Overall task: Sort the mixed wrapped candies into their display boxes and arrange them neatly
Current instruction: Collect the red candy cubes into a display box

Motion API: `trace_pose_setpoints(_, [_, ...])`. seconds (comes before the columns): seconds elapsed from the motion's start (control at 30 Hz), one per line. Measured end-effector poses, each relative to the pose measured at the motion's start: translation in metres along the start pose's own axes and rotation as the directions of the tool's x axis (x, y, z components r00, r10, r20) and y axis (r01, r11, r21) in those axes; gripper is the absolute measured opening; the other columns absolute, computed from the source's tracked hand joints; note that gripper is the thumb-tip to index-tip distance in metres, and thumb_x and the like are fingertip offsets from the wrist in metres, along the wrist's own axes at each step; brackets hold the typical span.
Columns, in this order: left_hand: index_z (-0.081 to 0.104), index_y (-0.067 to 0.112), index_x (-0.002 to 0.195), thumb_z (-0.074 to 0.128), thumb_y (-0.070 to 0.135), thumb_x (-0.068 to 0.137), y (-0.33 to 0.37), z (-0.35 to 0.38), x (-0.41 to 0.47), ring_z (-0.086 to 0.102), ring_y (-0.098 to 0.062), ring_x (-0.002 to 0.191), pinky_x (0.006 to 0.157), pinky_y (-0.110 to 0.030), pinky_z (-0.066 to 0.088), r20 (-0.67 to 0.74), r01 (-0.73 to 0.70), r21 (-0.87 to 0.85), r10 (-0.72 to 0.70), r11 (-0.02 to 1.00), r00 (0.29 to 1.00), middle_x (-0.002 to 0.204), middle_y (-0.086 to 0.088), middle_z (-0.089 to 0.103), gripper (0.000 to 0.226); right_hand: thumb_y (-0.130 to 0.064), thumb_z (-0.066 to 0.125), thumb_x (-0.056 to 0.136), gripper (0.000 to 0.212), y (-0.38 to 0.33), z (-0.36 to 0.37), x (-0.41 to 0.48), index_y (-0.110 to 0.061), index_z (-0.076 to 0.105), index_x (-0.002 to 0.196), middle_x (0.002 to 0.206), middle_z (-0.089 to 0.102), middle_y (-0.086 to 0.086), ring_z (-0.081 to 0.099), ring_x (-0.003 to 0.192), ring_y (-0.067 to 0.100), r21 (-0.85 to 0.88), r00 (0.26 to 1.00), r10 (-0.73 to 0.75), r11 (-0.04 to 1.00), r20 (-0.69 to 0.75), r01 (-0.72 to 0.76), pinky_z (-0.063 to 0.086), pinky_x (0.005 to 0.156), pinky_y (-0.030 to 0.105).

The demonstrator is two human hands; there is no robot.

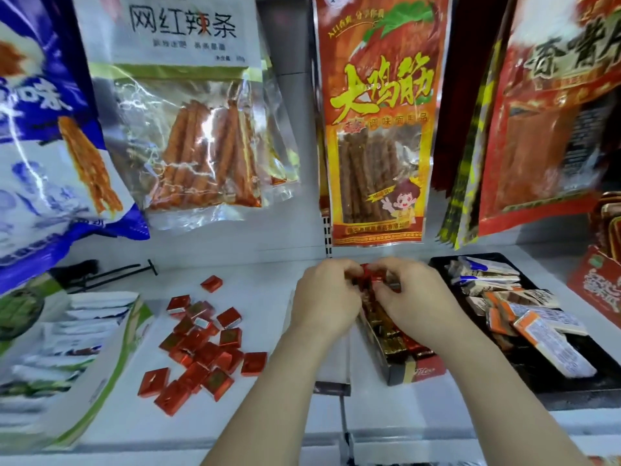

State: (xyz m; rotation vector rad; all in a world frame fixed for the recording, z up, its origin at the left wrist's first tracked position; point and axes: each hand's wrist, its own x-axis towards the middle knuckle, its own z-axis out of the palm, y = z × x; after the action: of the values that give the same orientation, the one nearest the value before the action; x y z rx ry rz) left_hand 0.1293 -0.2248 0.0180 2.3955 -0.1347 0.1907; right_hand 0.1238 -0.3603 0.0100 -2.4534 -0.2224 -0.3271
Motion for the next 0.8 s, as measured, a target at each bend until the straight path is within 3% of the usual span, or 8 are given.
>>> trace_pose_setpoints(0.13, [0.071, 0.026, 0.107, 0.050, -0.002, 0.083, -0.036, -0.038, -0.007, 0.062, -0.014, 0.103, 0.089, -0.029, 0.051, 0.064, 0.049, 0.131, -0.058, 0.990, 0.996, 0.107, 0.007, 0.069, 0.043, -0.028, 0.060, 0.088, 0.037, -0.040, 0.017, -0.006, -0.031, 0.058, 0.125, 0.119, 0.060, -0.008, 0.052, 0.111, 0.012, 0.045, 0.964, -0.185, 0.983, 0.190, 0.179, 0.045, 0.095, 0.030])
trace_pose_setpoints(0.2, [0.071, 0.028, 0.101, 0.051, -0.002, 0.082, -0.060, -0.058, -0.011, 0.062, -0.013, 0.100, 0.086, -0.026, 0.050, 0.080, 0.111, 0.185, -0.127, 0.976, 0.989, 0.102, 0.008, 0.068, 0.042, -0.041, 0.061, 0.086, 0.048, -0.056, 0.033, -0.013, -0.035, 0.049, 0.133, 0.132, 0.052, -0.007, 0.043, 0.125, 0.015, 0.037, 0.909, -0.244, 0.968, 0.338, 0.247, 0.039, 0.104, 0.037])
trace_pose_setpoints(0.3, [0.068, 0.029, 0.108, 0.056, 0.003, 0.084, -0.097, -0.086, -0.021, 0.060, -0.013, 0.105, 0.087, -0.022, 0.045, 0.060, 0.212, 0.274, -0.236, 0.938, 0.970, 0.111, 0.007, 0.063, 0.037, -0.055, 0.058, 0.084, 0.065, -0.069, 0.055, -0.022, -0.040, 0.034, 0.142, 0.153, 0.028, -0.005, 0.019, 0.141, 0.018, -0.091, 0.817, -0.239, 0.938, 0.524, 0.333, 0.022, 0.114, 0.046])
trace_pose_setpoints(0.37, [0.065, 0.030, 0.116, 0.057, 0.006, 0.085, -0.119, -0.100, -0.030, 0.058, -0.015, 0.110, 0.088, -0.021, 0.042, 0.019, 0.264, 0.306, -0.283, 0.915, 0.959, 0.113, 0.008, 0.062, 0.040, -0.053, 0.058, 0.085, 0.067, -0.075, 0.064, -0.025, -0.040, 0.029, 0.145, 0.157, 0.018, -0.004, 0.009, 0.144, 0.017, -0.122, 0.767, -0.216, 0.926, 0.605, 0.357, 0.018, 0.115, 0.046])
trace_pose_setpoints(0.47, [0.063, 0.031, 0.120, 0.057, 0.008, 0.086, -0.147, -0.112, -0.038, 0.056, -0.013, 0.114, 0.088, -0.017, 0.038, -0.015, 0.297, 0.310, -0.308, 0.903, 0.951, 0.124, 0.008, 0.063, 0.041, -0.040, 0.054, 0.091, 0.056, -0.081, 0.074, -0.025, -0.035, 0.034, 0.144, 0.152, 0.028, -0.001, 0.021, 0.141, 0.021, -0.148, 0.738, -0.205, 0.912, 0.643, 0.382, 0.023, 0.111, 0.043])
trace_pose_setpoints(0.6, [0.060, 0.034, 0.124, 0.058, 0.010, 0.087, -0.167, -0.113, -0.040, 0.054, -0.014, 0.117, 0.099, -0.027, 0.044, 0.035, 0.284, 0.259, -0.303, 0.923, 0.952, 0.134, 0.008, 0.056, 0.044, -0.016, 0.044, 0.090, 0.045, -0.088, 0.079, -0.022, -0.029, 0.048, 0.133, 0.133, 0.048, 0.001, 0.042, 0.125, 0.025, -0.186, 0.753, -0.193, 0.903, 0.629, 0.387, 0.029, 0.102, 0.038])
trace_pose_setpoints(0.7, [0.066, 0.034, 0.113, 0.064, 0.016, 0.084, -0.172, -0.112, -0.035, 0.059, -0.012, 0.105, 0.094, -0.028, 0.048, -0.001, 0.268, 0.245, -0.276, 0.932, 0.961, 0.122, 0.007, 0.062, 0.035, -0.009, 0.041, 0.086, 0.045, -0.093, 0.082, -0.021, -0.026, 0.053, 0.126, 0.126, 0.054, 0.003, 0.041, 0.122, 0.025, -0.212, 0.762, -0.176, 0.900, 0.623, 0.381, 0.031, 0.100, 0.038])
trace_pose_setpoints(0.8, [0.068, 0.037, 0.100, 0.071, 0.025, 0.081, -0.174, -0.111, -0.032, 0.061, -0.008, 0.098, 0.094, -0.029, 0.049, 0.009, 0.269, 0.238, -0.279, 0.933, 0.960, 0.110, 0.013, 0.065, 0.023, -0.014, 0.045, 0.087, 0.039, -0.095, 0.090, -0.020, -0.028, 0.054, 0.122, 0.122, 0.053, -0.001, 0.037, 0.124, 0.022, -0.201, 0.789, -0.214, 0.898, 0.577, 0.391, 0.029, 0.097, 0.039])
